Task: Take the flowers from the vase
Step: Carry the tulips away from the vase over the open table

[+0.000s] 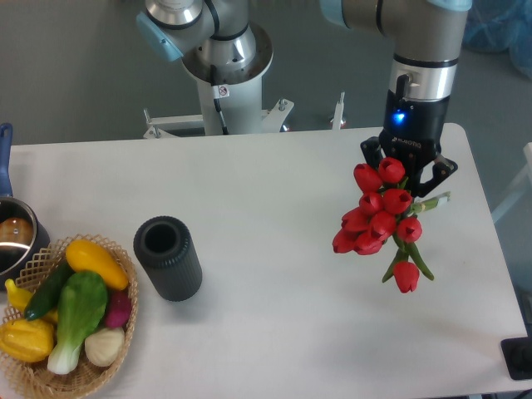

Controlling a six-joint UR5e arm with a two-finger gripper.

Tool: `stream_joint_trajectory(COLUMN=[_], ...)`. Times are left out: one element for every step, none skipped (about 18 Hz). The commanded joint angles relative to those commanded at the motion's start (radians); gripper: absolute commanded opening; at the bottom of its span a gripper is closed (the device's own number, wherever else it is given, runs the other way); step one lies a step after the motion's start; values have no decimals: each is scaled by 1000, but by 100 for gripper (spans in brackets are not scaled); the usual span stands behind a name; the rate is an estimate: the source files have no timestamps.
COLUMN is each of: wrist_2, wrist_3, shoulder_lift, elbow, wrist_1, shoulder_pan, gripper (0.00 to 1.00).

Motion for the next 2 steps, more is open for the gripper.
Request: stream_joint_trajectory(wrist_2=[40,71], wrist_3=[0,0], shoulder_lift=[0,-2], elbow=[2,-2], wrist_1=[-9,-14], shoulder_pan=[-17,-29], gripper=[1,2])
